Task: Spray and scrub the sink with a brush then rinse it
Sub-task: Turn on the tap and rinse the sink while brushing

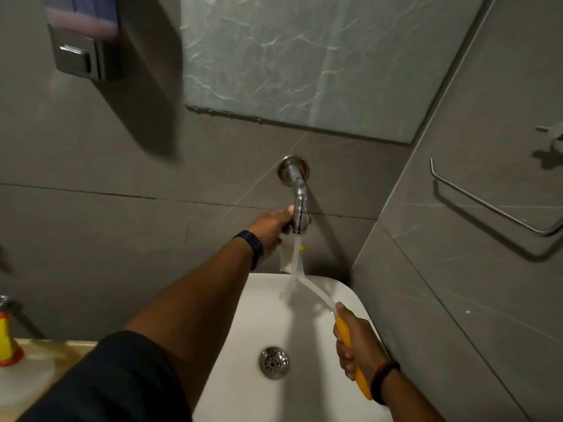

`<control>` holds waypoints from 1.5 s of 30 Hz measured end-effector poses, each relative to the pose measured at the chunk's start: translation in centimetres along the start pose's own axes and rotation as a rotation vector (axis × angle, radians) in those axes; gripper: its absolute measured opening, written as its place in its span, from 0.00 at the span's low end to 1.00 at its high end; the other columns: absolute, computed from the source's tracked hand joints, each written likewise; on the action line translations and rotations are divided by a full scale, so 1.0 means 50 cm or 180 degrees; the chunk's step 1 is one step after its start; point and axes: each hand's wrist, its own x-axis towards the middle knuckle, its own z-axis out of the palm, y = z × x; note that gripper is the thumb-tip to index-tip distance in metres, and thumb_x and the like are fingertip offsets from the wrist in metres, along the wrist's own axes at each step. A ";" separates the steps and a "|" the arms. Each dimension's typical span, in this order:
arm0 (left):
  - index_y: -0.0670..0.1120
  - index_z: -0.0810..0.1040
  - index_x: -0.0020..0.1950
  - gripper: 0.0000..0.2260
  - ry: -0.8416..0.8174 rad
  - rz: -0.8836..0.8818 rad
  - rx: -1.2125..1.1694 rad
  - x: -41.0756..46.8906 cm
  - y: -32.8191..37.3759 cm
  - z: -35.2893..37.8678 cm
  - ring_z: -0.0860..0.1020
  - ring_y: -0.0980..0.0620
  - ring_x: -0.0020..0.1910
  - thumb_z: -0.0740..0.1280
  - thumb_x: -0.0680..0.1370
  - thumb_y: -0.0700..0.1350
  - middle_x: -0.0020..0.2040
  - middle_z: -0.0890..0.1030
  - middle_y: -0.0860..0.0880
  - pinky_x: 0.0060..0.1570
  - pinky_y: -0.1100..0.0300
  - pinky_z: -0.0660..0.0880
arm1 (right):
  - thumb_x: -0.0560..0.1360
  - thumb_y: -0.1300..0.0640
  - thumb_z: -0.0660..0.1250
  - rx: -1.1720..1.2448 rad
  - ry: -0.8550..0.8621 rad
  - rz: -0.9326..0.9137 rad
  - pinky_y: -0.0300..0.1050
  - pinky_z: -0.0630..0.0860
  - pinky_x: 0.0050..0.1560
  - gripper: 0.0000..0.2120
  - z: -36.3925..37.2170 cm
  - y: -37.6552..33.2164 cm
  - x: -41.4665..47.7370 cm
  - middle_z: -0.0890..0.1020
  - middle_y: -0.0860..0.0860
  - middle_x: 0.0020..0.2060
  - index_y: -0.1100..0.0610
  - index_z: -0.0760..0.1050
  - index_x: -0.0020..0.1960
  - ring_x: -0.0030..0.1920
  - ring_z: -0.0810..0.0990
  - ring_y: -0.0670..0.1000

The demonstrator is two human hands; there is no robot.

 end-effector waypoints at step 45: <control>0.48 0.81 0.38 0.11 0.1227 0.0197 0.1142 -0.033 0.042 0.071 0.77 0.56 0.32 0.77 0.66 0.54 0.33 0.81 0.52 0.30 0.62 0.68 | 0.75 0.36 0.57 0.0325 0.0278 -0.0057 0.35 0.57 0.22 0.24 0.013 0.022 -0.093 0.64 0.49 0.19 0.55 0.66 0.33 0.18 0.59 0.49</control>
